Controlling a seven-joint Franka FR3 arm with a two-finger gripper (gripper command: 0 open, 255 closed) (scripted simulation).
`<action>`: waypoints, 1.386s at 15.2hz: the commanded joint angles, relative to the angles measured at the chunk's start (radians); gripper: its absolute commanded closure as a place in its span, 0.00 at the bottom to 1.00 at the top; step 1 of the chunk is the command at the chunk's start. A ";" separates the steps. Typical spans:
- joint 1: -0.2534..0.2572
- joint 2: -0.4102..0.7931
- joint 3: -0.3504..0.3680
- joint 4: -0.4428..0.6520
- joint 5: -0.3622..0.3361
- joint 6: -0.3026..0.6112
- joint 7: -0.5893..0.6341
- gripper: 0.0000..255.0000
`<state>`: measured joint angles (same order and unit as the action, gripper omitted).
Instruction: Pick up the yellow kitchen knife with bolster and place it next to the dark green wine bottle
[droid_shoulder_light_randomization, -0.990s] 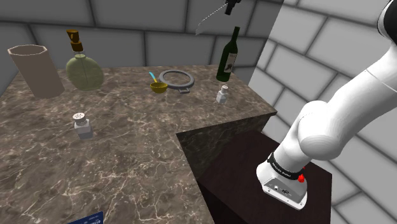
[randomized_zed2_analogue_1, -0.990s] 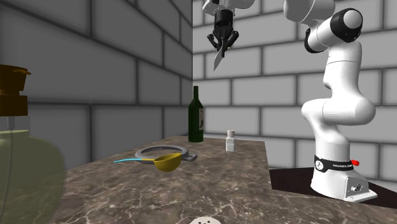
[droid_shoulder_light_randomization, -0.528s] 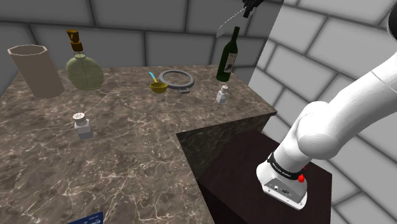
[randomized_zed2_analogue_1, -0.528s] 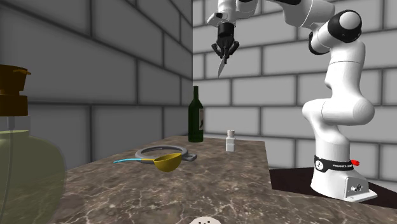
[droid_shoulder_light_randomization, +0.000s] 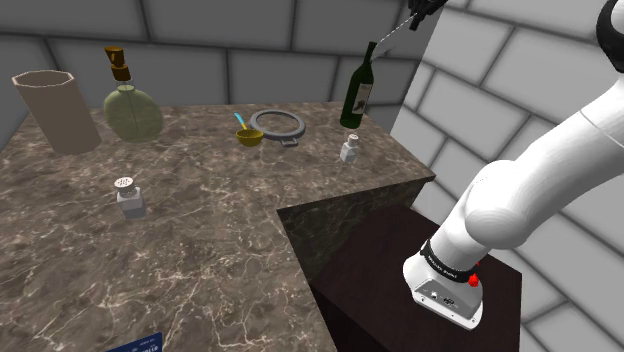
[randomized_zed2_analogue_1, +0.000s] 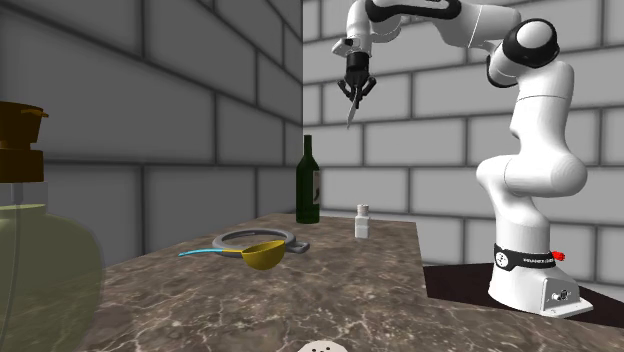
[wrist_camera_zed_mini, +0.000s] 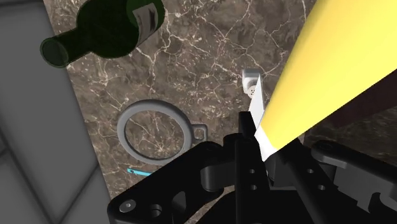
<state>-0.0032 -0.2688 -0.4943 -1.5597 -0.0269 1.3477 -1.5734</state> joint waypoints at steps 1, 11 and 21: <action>-0.015 0.015 -0.041 0.025 -0.001 -0.012 -0.058 1.00; -0.025 -0.060 -0.023 -0.186 -0.033 0.132 -0.041 1.00; -0.036 -0.106 -0.021 -0.363 -0.053 0.267 -0.034 1.00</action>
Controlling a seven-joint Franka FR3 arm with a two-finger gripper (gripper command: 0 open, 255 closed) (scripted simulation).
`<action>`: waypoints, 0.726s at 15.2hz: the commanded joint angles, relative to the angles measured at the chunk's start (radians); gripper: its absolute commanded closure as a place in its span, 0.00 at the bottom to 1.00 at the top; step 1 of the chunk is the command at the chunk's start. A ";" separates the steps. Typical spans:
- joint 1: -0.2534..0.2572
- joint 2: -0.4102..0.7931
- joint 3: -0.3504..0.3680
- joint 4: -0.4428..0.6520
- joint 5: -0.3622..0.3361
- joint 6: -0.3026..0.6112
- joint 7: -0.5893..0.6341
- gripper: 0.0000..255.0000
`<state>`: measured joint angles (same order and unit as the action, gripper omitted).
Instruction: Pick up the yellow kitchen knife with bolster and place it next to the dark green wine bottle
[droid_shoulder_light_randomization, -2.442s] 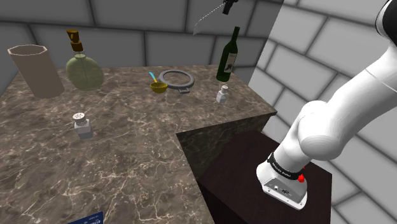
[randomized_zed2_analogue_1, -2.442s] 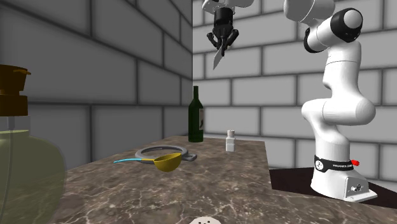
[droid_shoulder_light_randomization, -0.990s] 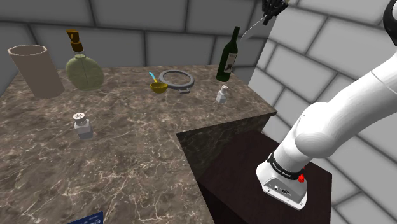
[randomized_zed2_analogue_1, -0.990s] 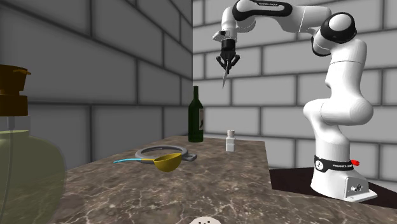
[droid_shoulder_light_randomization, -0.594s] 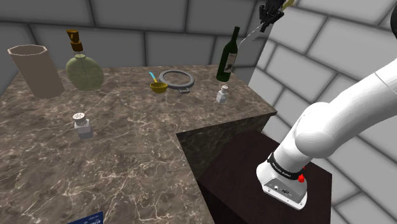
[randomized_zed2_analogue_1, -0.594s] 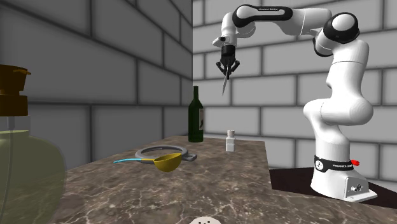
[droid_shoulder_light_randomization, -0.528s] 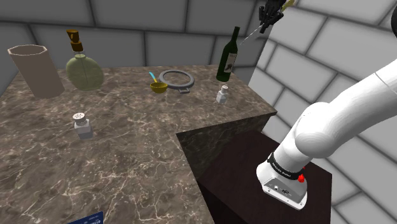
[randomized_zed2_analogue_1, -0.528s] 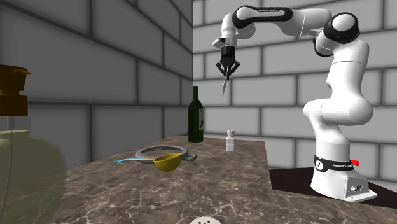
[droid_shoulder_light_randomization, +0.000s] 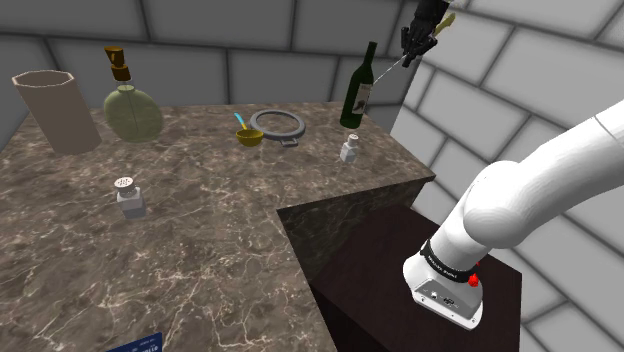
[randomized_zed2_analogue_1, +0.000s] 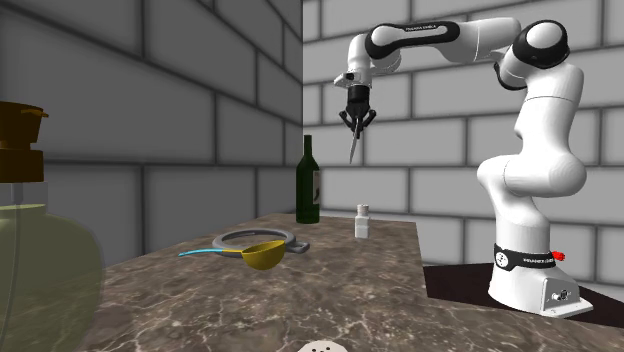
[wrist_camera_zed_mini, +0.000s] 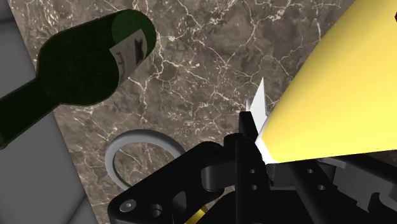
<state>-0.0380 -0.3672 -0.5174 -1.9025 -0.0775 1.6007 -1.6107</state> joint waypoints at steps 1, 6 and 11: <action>-0.002 -0.010 0.002 -0.036 -0.004 0.027 0.003 1.00; -0.007 -0.022 -0.002 -0.113 -0.012 0.093 0.003 1.00; -0.011 -0.028 -0.008 -0.185 -0.017 0.159 0.001 1.00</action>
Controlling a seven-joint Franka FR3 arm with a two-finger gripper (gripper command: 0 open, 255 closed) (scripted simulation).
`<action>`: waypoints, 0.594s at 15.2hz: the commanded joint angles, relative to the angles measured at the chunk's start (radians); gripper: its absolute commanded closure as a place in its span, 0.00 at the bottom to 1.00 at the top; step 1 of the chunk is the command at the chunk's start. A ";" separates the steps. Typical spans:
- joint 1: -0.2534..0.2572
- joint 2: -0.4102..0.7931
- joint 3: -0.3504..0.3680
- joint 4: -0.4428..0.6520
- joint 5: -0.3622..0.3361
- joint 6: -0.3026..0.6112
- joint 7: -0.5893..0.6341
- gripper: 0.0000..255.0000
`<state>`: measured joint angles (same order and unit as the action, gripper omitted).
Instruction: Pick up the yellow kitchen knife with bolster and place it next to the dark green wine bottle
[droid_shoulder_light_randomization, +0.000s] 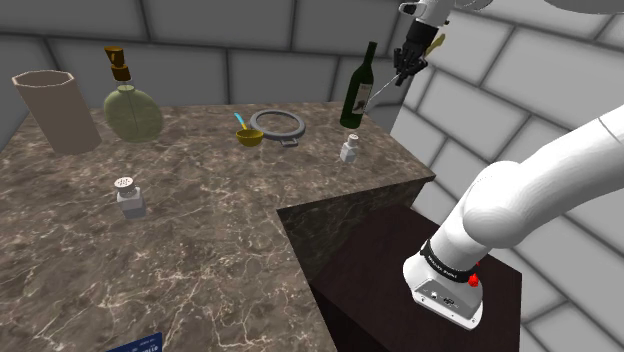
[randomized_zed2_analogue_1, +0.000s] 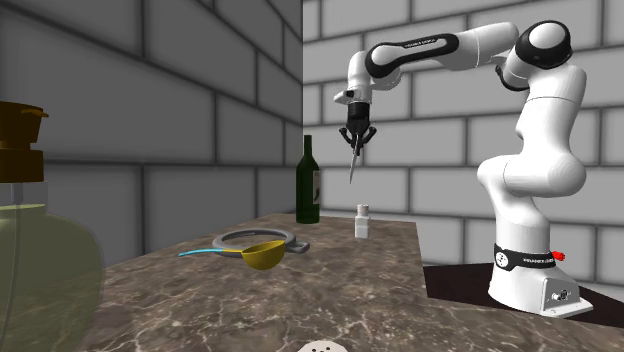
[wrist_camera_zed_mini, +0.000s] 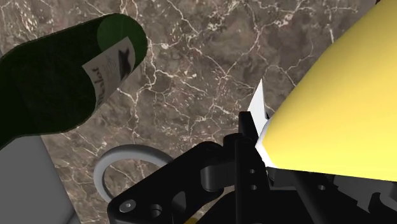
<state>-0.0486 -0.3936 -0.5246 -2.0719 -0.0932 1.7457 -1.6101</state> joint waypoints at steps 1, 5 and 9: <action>-0.002 -0.002 -0.002 -0.030 -0.002 0.028 0.000 1.00; -0.004 -0.002 -0.008 -0.082 -0.005 0.081 -0.003 1.00; -0.006 0.003 -0.016 -0.132 -0.007 0.135 -0.008 1.00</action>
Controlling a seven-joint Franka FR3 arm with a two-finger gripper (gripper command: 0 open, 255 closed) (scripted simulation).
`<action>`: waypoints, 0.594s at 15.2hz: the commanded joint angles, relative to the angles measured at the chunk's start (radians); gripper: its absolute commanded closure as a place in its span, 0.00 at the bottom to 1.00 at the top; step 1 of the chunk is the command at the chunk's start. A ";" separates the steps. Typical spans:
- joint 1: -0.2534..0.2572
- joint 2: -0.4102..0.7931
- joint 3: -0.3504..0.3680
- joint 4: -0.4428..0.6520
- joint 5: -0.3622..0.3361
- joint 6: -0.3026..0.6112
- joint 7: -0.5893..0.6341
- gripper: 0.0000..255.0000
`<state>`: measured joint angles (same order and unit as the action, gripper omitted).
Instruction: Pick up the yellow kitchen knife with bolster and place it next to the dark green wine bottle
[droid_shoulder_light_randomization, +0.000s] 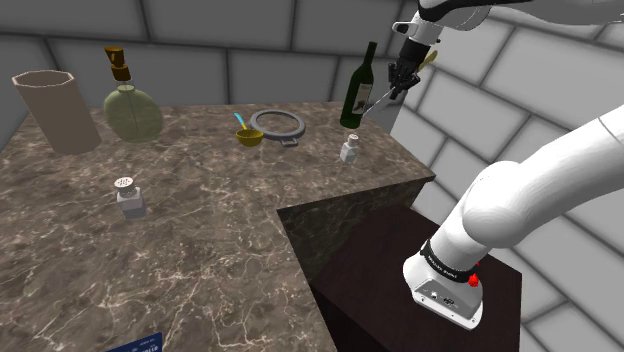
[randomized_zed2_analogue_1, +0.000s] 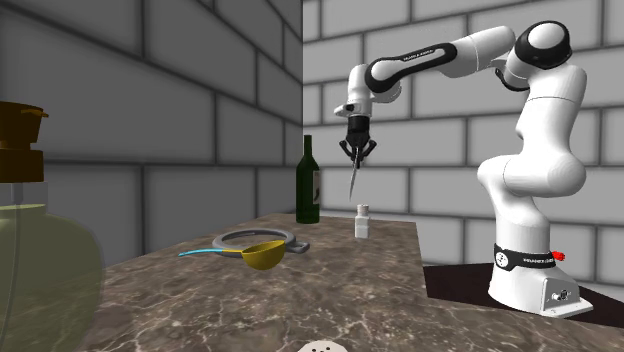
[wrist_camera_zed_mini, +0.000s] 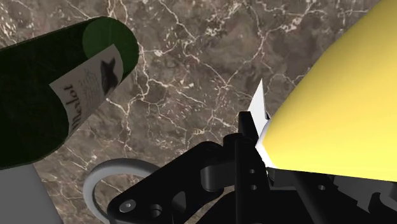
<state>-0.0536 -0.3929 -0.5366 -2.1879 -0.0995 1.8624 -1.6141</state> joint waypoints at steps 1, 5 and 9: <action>-0.002 0.004 -0.006 -0.028 -0.001 0.032 -0.005 1.00; -0.002 0.013 -0.015 -0.074 -0.001 0.086 -0.011 1.00; -0.002 0.027 -0.026 -0.117 0.001 0.142 -0.018 1.00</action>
<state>-0.0553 -0.3675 -0.5599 -2.2912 -0.0984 1.9892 -1.6309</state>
